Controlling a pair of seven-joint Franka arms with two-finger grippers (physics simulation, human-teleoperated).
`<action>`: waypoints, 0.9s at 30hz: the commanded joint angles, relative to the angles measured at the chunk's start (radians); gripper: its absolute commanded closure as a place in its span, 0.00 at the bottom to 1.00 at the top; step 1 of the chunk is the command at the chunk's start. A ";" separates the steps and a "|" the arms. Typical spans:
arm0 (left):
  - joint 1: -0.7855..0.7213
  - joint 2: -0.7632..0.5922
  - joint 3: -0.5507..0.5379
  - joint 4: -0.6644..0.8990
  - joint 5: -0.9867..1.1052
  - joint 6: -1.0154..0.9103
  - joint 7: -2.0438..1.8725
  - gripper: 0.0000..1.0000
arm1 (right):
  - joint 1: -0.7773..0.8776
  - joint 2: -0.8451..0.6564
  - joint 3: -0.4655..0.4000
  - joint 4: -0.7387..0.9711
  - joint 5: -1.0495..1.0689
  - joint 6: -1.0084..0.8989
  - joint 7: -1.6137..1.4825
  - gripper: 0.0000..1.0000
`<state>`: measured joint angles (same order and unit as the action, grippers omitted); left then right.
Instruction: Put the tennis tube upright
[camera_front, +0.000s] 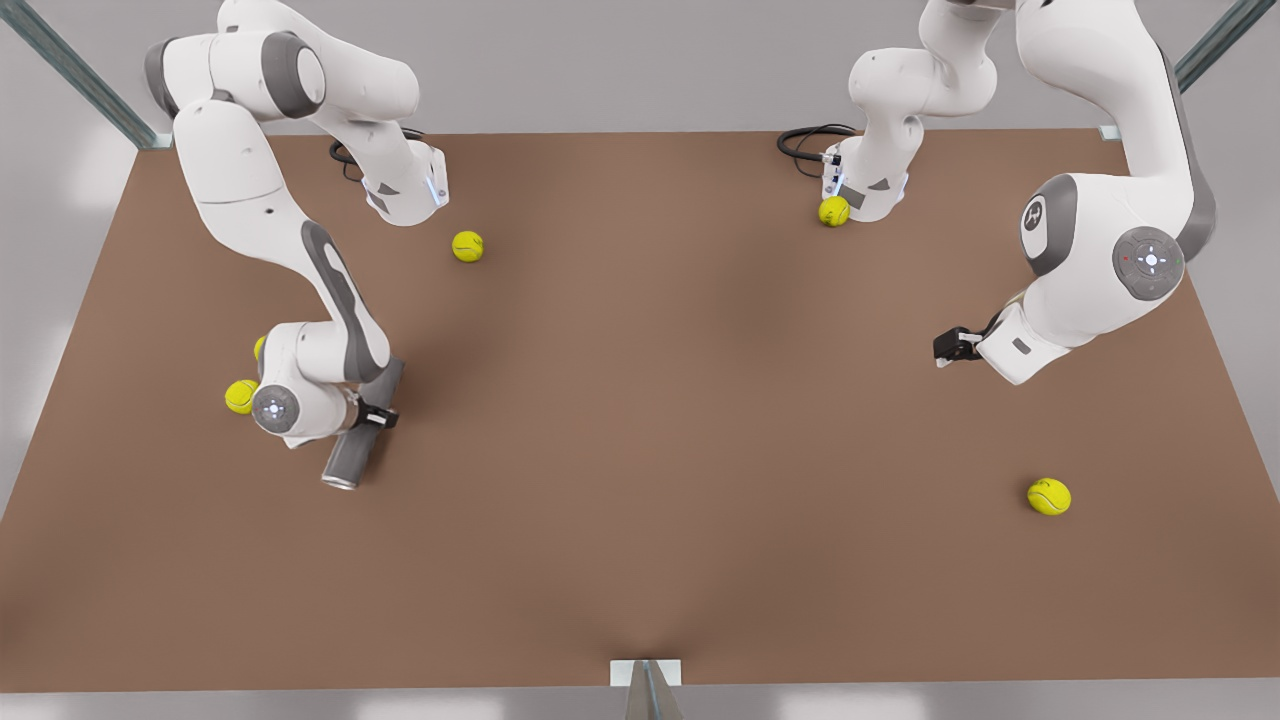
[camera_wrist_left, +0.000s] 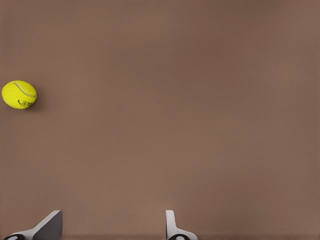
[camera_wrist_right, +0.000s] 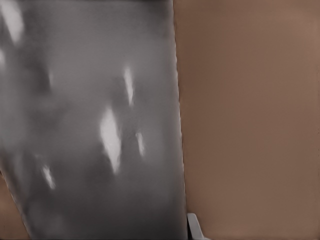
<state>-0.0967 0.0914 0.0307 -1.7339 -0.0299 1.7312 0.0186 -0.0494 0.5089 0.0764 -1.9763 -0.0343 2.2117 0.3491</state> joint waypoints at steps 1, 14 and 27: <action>0.000 -0.001 0.000 0.000 0.001 -0.005 -0.002 0.00 | 0.052 -0.004 -0.003 0.108 -0.009 -0.167 -0.085 0.32; 0.000 -0.001 0.000 0.000 0.001 -0.004 -0.002 0.00 | 0.890 0.373 -0.047 0.777 -0.067 -0.167 -1.059 0.31; 0.003 0.004 0.002 0.000 0.001 -0.004 -0.002 0.00 | 0.924 0.445 -0.049 0.746 -0.052 -0.087 -1.177 0.00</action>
<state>-0.0938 0.0960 0.0319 -1.7339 -0.0299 1.7280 0.0185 0.8743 0.9537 0.0277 -1.2308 -0.0888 2.0989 -0.3842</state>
